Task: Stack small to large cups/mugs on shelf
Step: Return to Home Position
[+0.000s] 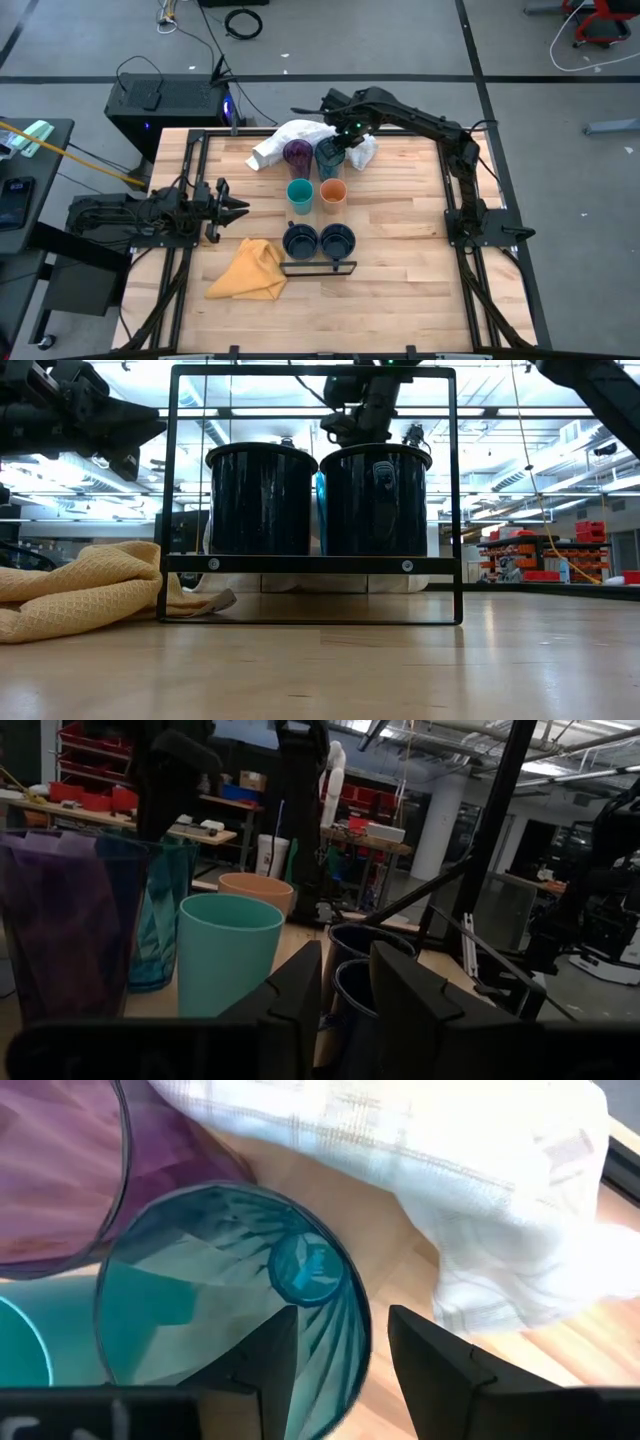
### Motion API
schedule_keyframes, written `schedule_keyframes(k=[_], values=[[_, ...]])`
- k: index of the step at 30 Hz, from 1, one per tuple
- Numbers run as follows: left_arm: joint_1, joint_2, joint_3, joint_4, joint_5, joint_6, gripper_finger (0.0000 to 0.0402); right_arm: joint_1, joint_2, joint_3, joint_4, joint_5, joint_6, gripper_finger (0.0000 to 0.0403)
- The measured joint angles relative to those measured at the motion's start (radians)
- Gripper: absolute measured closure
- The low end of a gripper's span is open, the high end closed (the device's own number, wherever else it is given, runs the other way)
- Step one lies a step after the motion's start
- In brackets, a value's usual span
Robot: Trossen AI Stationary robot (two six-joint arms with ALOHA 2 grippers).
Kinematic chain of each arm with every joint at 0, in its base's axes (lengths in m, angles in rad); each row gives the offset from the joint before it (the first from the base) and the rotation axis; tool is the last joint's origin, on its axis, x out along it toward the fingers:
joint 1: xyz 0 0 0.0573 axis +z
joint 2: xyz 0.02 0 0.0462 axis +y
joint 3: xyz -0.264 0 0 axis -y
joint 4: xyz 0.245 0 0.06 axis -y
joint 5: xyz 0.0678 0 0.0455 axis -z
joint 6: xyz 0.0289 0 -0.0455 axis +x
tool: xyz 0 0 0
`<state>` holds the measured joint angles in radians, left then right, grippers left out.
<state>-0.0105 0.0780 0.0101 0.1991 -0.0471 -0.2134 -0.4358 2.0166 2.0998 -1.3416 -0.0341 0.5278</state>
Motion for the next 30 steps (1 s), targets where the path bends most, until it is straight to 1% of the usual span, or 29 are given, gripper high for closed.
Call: schedule_keyframes(k=[11,18,24,26,30], values=[[0.000,0.000,0.000,-0.005,0.000,-0.004,0.0306,0.003,-0.018,0.014,-0.026,0.003,0.003,0.0238],[0.000,0.000,0.000,-0.004,0.000,-0.011,0.0301,0.000,-0.019,0.106,-0.067,0.025,-0.023,0.0238],[0.000,0.000,0.000,-0.003,0.000,-0.011,0.0302,0.007,-0.022,0.207,-0.159,0.047,-0.064,0.0238],[0.000,0.000,0.000,-0.003,0.000,-0.012,0.0301,0.019,-0.038,0.224,-0.160,0.051,-0.084,0.0238],[0.000,0.000,0.000,0.000,0.000,-0.012,0.0303,0.045,-0.137,0.222,-0.081,0.096,-0.086,0.0244]])
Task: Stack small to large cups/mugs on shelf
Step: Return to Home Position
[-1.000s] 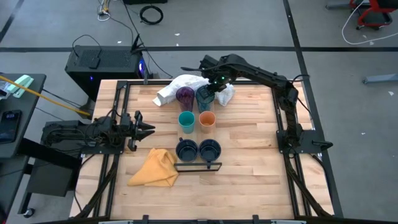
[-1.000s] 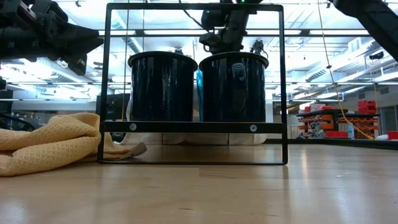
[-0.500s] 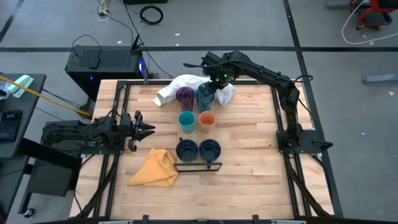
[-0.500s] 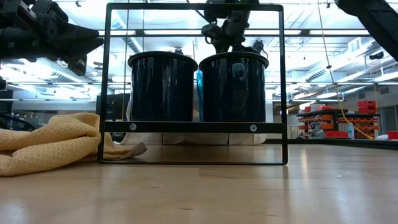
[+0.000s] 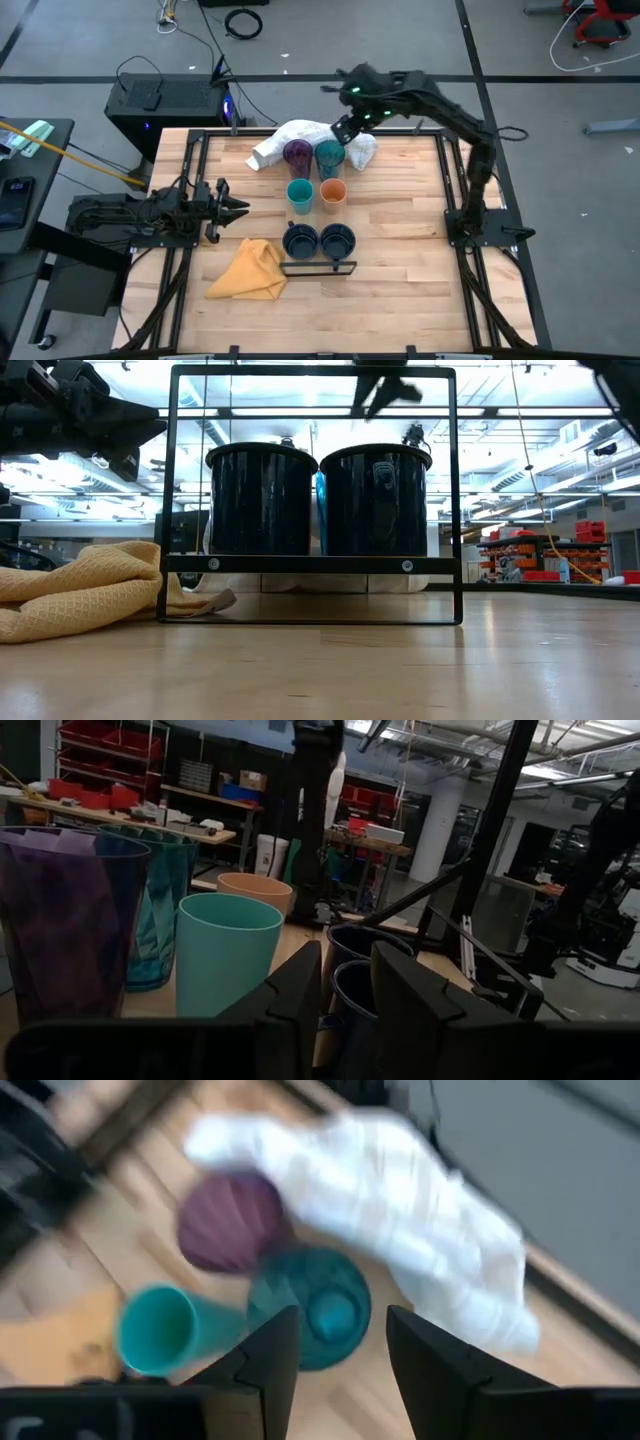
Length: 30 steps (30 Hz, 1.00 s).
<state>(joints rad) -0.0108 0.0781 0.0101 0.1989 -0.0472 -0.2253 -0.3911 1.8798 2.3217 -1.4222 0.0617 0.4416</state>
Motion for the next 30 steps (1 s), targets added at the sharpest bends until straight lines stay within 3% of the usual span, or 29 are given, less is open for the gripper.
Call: schedule_keyframes(k=[9,14,21,26,30], values=[[0.000,0.000,0.000,0.000,0.000,0.000,0.0303,0.077,-0.269,-0.042,0.008,0.132,0.051,0.0259],[0.000,0.000,0.000,0.001,0.000,-0.005,0.0305,0.219,-0.428,-0.182,0.105,0.229,0.101,0.0259],[0.000,0.000,0.000,0.012,0.000,-0.007,0.0301,0.452,-0.660,-0.643,0.558,0.347,0.152,0.0273],[0.000,0.000,0.000,0.013,0.000,-0.009,0.0305,0.515,-0.805,-1.022,0.962,0.352,0.192,0.0281],[0.000,0.000,0.000,0.013,0.000,-0.028,0.0302,0.533,-0.886,-1.249,1.231,0.348,0.193,0.0287]])
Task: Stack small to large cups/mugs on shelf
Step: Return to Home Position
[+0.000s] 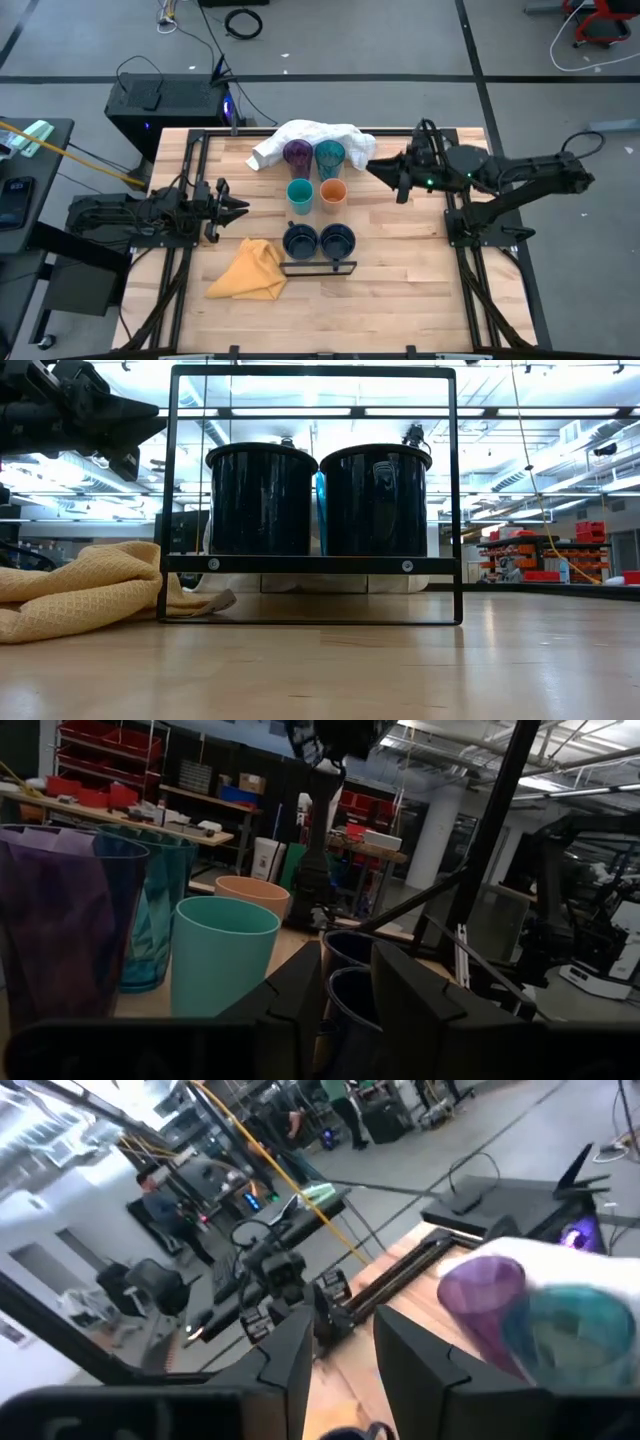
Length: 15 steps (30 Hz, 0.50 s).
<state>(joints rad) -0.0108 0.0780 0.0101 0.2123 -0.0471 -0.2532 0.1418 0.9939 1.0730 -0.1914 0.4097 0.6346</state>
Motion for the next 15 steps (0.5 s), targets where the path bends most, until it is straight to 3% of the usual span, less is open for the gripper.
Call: schedule_keyframes(k=[6,10,15], values=[[0.000,0.000,0.000,0.000,0.001,-0.005,0.0299,0.018,-0.124,-0.261,0.182,-0.003,0.049,0.0300],[0.000,0.000,0.000,0.000,0.001,0.002,0.0299,0.025,-0.209,-0.404,0.404,-0.002,-0.041,0.0315],[0.000,0.000,0.000,0.000,0.000,0.002,0.0299,0.024,-0.311,-0.521,0.482,-0.002,-0.125,0.0374]])
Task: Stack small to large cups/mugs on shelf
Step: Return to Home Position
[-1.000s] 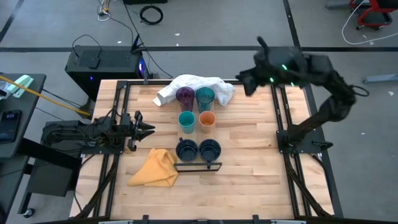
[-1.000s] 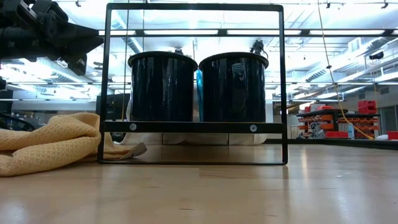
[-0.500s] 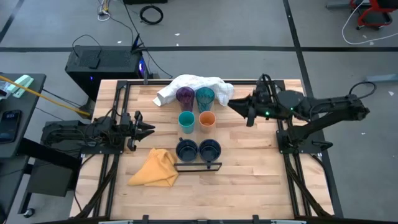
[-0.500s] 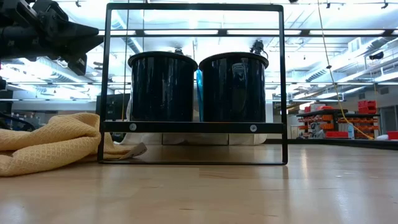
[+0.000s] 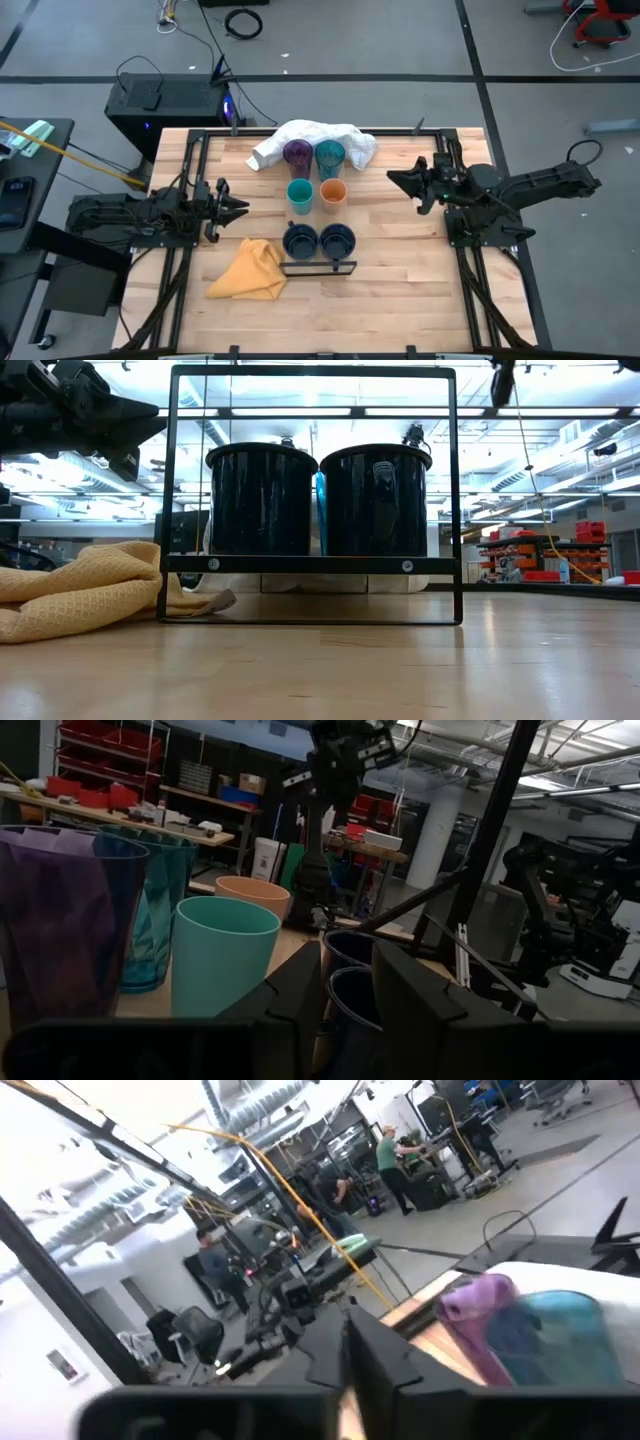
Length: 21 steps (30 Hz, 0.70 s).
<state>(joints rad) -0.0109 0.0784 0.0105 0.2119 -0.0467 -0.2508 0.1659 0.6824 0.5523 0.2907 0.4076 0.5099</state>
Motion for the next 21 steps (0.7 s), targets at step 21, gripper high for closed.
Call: schedule_keyframes(k=[21], values=[[0.001,0.000,0.000,-0.001,-0.001,-0.004,0.0312,-0.370,-0.168,-0.200,-0.005,-0.485,-0.099,0.0401]])
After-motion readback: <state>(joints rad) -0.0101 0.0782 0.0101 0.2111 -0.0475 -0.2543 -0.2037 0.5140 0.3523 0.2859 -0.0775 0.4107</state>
